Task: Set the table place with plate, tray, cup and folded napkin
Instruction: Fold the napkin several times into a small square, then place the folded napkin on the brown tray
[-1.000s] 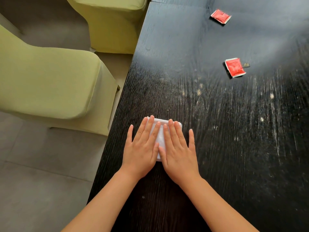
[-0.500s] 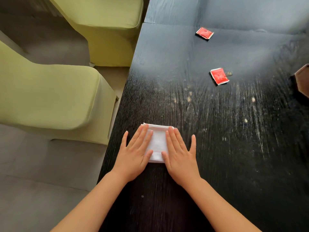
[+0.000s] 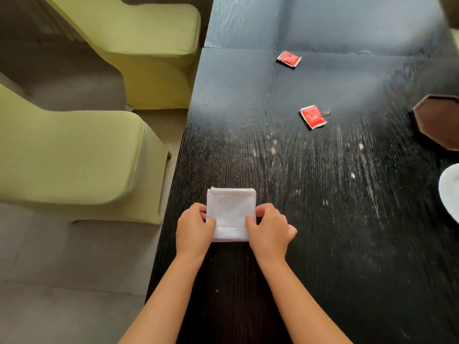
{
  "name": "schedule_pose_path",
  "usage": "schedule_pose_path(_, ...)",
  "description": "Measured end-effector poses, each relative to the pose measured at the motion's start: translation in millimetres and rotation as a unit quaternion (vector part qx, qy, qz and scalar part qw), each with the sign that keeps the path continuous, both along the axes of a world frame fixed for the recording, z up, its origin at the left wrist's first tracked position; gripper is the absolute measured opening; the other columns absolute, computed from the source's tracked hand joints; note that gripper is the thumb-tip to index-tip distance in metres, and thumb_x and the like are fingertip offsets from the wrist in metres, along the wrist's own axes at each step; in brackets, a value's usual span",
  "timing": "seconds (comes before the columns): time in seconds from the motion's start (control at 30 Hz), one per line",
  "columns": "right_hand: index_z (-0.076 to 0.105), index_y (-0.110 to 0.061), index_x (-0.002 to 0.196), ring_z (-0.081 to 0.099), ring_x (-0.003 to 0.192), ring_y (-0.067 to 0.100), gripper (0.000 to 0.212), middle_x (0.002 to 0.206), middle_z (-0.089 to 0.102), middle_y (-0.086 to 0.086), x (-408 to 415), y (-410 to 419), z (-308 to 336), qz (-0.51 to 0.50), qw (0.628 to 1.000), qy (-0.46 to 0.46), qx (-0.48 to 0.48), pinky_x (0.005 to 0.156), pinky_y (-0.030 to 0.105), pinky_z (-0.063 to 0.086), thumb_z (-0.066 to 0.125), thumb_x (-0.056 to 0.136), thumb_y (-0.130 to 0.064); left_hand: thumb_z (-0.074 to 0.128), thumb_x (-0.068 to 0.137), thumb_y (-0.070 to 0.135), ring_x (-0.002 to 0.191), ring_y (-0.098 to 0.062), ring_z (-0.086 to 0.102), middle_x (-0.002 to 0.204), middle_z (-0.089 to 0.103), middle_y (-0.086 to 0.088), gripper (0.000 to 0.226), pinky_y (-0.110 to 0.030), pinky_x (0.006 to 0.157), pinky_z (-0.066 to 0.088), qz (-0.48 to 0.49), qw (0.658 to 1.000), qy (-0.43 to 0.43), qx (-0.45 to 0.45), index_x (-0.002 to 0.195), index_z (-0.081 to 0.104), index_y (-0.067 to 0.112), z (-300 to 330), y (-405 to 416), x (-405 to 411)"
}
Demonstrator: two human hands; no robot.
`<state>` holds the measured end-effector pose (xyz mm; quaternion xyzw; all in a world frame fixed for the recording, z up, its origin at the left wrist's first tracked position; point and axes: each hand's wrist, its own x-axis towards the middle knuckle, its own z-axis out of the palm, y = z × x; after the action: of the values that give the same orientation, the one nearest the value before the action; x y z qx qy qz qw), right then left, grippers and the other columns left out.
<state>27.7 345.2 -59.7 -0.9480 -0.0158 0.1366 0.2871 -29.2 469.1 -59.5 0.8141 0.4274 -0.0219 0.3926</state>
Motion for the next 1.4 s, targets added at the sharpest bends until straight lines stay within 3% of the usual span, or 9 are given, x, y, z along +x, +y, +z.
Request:
schedule_pose_path(0.13,0.051,-0.022,0.087,0.057,0.075,0.010,0.012,0.075,0.054,-0.015,-0.1,3.7,15.4,-0.042,0.982,0.090,0.159,0.059,0.013,0.037,0.058,0.082,-0.014,0.059,0.079,0.004,0.083,-0.015,0.061,0.091,0.066,0.000,0.026,-0.027,0.070,0.048,0.042,0.991,-0.027,-0.121,0.104,0.065,0.010,0.1,8.7,-5.6)
schedule_pose_path(0.2,0.054,-0.021,0.089,0.058,0.077,0.009,0.014,0.078,0.058,-0.014,1.5,1.8,29.1,-0.044,0.974,0.103,0.196,0.057,0.015,0.040,0.059,0.080,-0.012,0.056,0.080,0.000,0.085,-0.013,0.065,0.092,0.070,0.000,0.029,-0.026,0.070,0.052,0.058,0.969,-0.051,-0.234,0.103,0.068,0.012,7.2,15.0,-9.8)
schedule_pose_path(0.33,0.058,-0.017,0.090,0.064,0.083,0.018,0.015,0.088,0.067,0.003,-1.2,-7.0,66.3,-0.042,0.953,0.133,0.269,0.069,0.033,0.054,0.061,0.078,-0.008,0.051,0.086,0.002,0.088,-0.016,0.070,0.094,0.075,-0.004,0.024,-0.025,0.068,0.058,0.038,0.890,-0.046,-0.452,0.092,0.072,0.013,28.1,22.0,-15.0)
schedule_pose_path(0.47,0.060,-0.019,0.087,0.067,0.077,0.011,0.016,0.088,0.069,0.004,-12.5,-34.0,114.8,-0.053,0.928,0.136,0.342,0.057,0.021,0.052,0.062,0.078,-0.006,0.055,0.086,0.013,0.106,-0.027,0.062,0.116,0.066,-0.016,0.032,-0.033,0.088,0.053,0.023,0.814,-0.047,-0.578,0.116,0.060,0.002,59.1,16.9,-15.3)
schedule_pose_path(0.73,0.059,-0.019,0.093,0.068,0.082,0.012,0.020,0.093,0.068,0.004,-23.6,-123.7,213.8,-0.124,0.898,0.059,0.419,0.053,0.015,0.051,0.067,0.078,-0.007,0.067,0.071,0.018,0.093,-0.024,0.070,0.100,0.073,-0.012,0.035,-0.034,0.071,0.060,-0.094,0.817,-0.142,-0.551,0.103,0.068,0.004,174.5,-50.9,11.4)
schedule_pose_path(0.97,0.056,-0.024,0.093,0.065,0.093,0.019,0.022,0.099,0.066,0.004,-23.9,-235.8,300.1,-0.097,0.893,-0.040,0.438,0.072,0.033,0.058,0.067,0.080,-0.009,0.052,0.087,0.004,0.065,-0.014,0.071,0.078,0.075,-0.005,0.018,-0.027,0.057,0.059,-0.170,0.812,-0.239,-0.505,0.096,0.068,0.009,278.2,-158.4,15.3)
schedule_pose_path(1.17,0.058,-0.017,0.102,0.064,0.096,0.024,0.023,0.097,0.066,0.007,-37.4,-336.8,336.9,-0.071,0.901,-0.064,0.424,0.083,0.047,0.056,0.066,0.081,-0.012,0.057,0.083,0.004,0.071,-0.015,0.072,0.082,0.075,-0.007,0.019,-0.027,0.059,0.060,-0.202,0.791,-0.305,-0.490,0.089,0.073,0.010,321.8,-253.6,0.5)
schedule_pose_path(1.27,0.059,-0.020,0.097,0.064,0.095,0.023,0.017,0.098,0.066,0.006,-42.7,-375.6,346.6,-0.060,0.902,-0.070,0.422,0.077,0.042,0.059,0.065,0.083,-0.011,0.066,0.077,0.005,0.072,-0.012,0.071,0.081,0.076,-0.005,0.016,-0.026,0.059,0.058,-0.205,0.798,-0.323,-0.466,0.081,0.078,0.015,330.7,-290.1,-3.6)
schedule_pose_path(1.4,0.060,-0.019,0.092,0.065,0.088,0.020,0.014,0.095,0.066,0.006,-44.1,-408.8,355.8,-0.051,0.899,-0.085,0.427,0.067,0.037,0.059,0.063,0.084,-0.009,0.074,0.067,0.013,0.077,-0.011,0.070,0.088,0.075,-0.005,0.023,-0.025,0.063,0.057,-0.227,0.804,-0.326,-0.443,0.090,0.077,0.015,342.4,-321.1,-1.9)
